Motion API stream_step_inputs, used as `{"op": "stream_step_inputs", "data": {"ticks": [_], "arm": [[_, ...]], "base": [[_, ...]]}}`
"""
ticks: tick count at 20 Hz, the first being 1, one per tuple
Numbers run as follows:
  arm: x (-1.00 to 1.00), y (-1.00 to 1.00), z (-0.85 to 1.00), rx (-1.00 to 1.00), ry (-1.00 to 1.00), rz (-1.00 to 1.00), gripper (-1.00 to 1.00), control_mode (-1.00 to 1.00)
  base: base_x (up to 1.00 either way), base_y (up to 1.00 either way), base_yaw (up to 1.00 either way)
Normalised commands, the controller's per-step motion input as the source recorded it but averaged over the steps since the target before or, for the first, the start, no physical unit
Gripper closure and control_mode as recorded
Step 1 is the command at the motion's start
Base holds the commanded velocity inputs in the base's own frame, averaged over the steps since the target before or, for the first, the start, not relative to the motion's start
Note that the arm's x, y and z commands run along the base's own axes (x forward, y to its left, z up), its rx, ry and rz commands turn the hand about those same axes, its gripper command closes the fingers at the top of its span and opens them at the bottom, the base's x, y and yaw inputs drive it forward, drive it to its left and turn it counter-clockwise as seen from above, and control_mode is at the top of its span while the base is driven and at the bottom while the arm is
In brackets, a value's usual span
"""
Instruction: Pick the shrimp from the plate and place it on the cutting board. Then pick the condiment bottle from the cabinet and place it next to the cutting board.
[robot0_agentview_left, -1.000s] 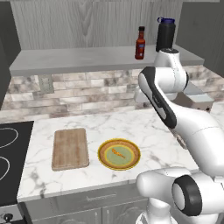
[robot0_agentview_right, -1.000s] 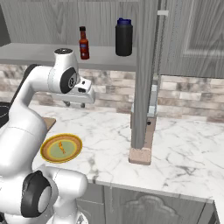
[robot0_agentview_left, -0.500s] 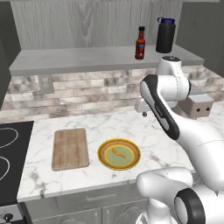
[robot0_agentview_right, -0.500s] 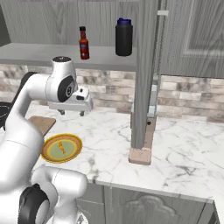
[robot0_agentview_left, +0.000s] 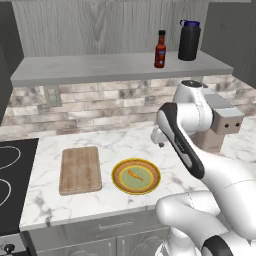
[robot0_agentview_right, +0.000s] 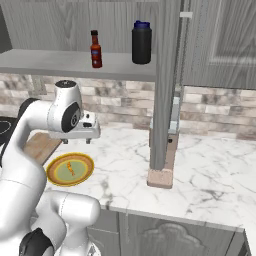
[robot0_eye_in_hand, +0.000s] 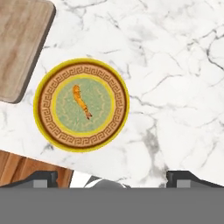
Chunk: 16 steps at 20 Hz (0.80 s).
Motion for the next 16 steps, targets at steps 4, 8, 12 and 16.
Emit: {"op": "stream_step_inputs", "data": {"ticks": [4,8,12,16], "arm": [[0.00,0.20,-0.24,0.00,0.00,0.10,-1.00,-1.00],[0.00,0.19,-0.22,0.00,0.00,0.11,-1.00,-1.00],[0.00,0.20,-0.22,0.00,0.00,0.11,-1.00,-1.00],[0.00,0.20,-0.25,0.00,0.00,0.10,-1.00,-1.00]], "base": [[0.00,0.00,0.00],[0.00,0.00,0.00],[0.00,0.00,0.00],[0.00,0.00,0.00]]}}
